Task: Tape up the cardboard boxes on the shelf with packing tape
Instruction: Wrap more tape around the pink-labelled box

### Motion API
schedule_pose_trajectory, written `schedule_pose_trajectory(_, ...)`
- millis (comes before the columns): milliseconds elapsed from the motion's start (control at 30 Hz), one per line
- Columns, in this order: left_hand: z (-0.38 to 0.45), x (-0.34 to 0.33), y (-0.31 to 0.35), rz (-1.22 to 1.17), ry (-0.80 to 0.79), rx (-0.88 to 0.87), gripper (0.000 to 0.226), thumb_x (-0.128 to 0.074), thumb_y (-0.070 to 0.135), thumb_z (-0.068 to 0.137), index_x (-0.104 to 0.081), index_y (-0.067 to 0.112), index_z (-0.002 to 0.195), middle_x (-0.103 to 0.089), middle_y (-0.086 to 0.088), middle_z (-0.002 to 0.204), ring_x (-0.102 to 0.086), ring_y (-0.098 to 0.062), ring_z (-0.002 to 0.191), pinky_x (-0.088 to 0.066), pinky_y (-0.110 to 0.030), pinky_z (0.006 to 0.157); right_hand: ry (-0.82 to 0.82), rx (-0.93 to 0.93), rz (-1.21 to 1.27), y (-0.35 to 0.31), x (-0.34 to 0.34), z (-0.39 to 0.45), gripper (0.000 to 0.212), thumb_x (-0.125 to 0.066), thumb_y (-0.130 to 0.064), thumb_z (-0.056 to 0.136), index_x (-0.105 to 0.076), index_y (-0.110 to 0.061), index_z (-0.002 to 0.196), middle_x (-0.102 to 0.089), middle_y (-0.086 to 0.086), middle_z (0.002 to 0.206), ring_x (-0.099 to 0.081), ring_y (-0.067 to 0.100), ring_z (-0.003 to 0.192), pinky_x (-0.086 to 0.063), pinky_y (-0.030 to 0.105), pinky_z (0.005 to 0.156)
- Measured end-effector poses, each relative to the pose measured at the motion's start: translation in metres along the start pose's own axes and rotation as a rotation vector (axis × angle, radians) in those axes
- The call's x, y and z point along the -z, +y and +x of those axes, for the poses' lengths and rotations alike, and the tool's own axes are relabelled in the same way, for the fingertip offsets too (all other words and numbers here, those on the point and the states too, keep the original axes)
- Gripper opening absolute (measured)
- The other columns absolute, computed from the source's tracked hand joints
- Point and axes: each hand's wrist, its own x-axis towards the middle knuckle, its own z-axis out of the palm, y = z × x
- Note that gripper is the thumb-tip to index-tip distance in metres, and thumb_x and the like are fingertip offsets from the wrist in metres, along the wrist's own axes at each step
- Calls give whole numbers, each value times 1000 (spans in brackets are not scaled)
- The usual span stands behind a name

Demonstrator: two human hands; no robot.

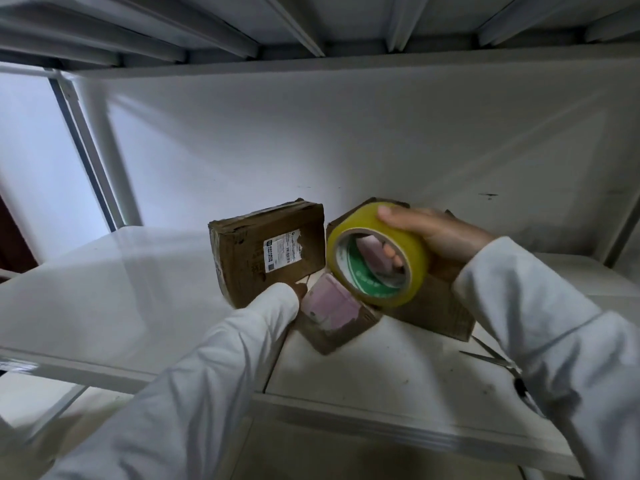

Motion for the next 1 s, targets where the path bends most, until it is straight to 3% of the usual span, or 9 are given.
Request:
schedule_pose_trajectory(167, -19, 19, 24, 59, -12, -98, 33, -39, 26, 101, -64, 10, 116, -61, -11, 124, -54, -30, 115, -42, -31, 97, 251, -78, -83, -11, -10, 34, 41, -70, -52, 74, -68, -11, 78, -71, 10, 71, -67, 25, 65, -57, 32, 68)
schedule_pose_trajectory(233, -33, 27, 33, -80, 33, -226, 31, -37, 22, 101, -66, 15, 109, -63, -7, 114, -56, -27, 111, -43, -30, 97, 310, -60, -81, -13, -20, 46, 42, -71, -54, 72, -69, -12, 74, -71, 8, 70, -68, 27, 70, -57, 36, 75)
schedule_pose_trajectory(300, -48, 28, 27, -205, 26, -320, 26, -48, 27, 98, -56, 19, 121, -58, 0, 117, -54, -21, 116, -40, -28, 98, 316, -49, -85, -10, -32, 57, 44, -71, -57, 70, -69, -13, 74, -72, 7, 72, -69, 27, 74, -56, 39, 82)
schedule_pose_trajectory(400, -62, 18, 5, -167, -86, -401, 112, -84, 47, 60, -14, 28, 146, -37, 12, 137, -36, -6, 130, -32, -28, 108, 313, -30, -89, -8, -48, 68, 49, -69, -61, 69, -69, -14, 82, -71, 7, 77, -68, 26, 75, -55, 42, 86)
schedule_pose_trajectory(467, -54, 10, -1, -88, -15, -344, 141, -83, 64, 36, 3, 38, 145, -21, 12, 151, -25, -13, 140, -28, -40, 115, 314, -21, -96, -9, -54, 70, 47, -65, -60, 75, -67, -14, 83, -71, 6, 75, -68, 22, 69, -56, 34, 77)
schedule_pose_trajectory(567, -46, 3, -1, 78, 147, -276, 132, -73, 69, 41, -3, 32, 146, -29, 1, 150, -31, -25, 138, -31, -46, 113, 242, 36, -128, -5, -58, 68, 41, -63, -52, 82, -66, -11, 78, -67, 3, 58, -62, 14, 50, -54, 27, 61)
schedule_pose_trajectory(700, -51, -4, 14, 245, 181, -288, 122, -67, 77, 45, -18, 21, 142, -37, -1, 143, -37, -27, 132, -30, -44, 111, 269, -56, -552, -24, -55, 63, 54, -57, -63, 79, -60, -15, 103, -66, 5, 90, -64, 24, 81, -53, 38, 85)
schedule_pose_trajectory(800, -41, 4, 19, 183, 156, -141, 114, -76, 65, 52, -21, 22, 142, -38, -2, 142, -36, -32, 131, -31, -47, 110, 218, -212, -769, -44, -47, 54, 56, -57, -67, 76, -57, -21, 108, -63, 5, 98, -62, 28, 87, -52, 41, 88)
schedule_pose_trajectory(1000, -35, 5, 19, 220, 122, -100, 109, -76, 55, 65, -12, 17, 144, -30, -6, 148, -29, -31, 134, -26, -46, 112, 159, -368, -716, -19, -21, 43, 55, -56, -63, 79, -59, -18, 112, -65, 7, 97, -64, 27, 89, -51, 37, 86)
